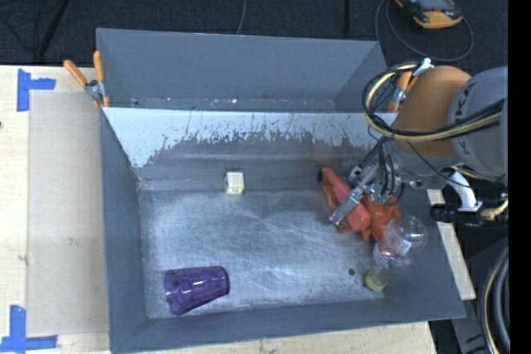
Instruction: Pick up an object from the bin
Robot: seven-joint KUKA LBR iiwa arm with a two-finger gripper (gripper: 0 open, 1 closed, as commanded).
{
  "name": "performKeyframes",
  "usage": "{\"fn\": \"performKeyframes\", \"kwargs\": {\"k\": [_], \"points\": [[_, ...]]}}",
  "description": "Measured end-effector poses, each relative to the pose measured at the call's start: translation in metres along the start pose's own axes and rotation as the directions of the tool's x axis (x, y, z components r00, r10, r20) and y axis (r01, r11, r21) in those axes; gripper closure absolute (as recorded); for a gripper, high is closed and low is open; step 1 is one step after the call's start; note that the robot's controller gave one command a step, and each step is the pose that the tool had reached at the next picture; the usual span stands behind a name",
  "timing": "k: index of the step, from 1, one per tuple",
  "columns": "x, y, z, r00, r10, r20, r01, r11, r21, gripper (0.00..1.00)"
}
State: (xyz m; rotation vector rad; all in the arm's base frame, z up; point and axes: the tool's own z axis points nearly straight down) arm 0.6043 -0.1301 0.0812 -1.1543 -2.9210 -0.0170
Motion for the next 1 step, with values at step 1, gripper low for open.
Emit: {"fn": "performKeyframes", "kwargs": {"k": [1], "points": [[0.0306, 0.0464, -0.0174, 0.991, 0.132, 0.005, -0.132, 0.991, 0.011, 1.0]]}}
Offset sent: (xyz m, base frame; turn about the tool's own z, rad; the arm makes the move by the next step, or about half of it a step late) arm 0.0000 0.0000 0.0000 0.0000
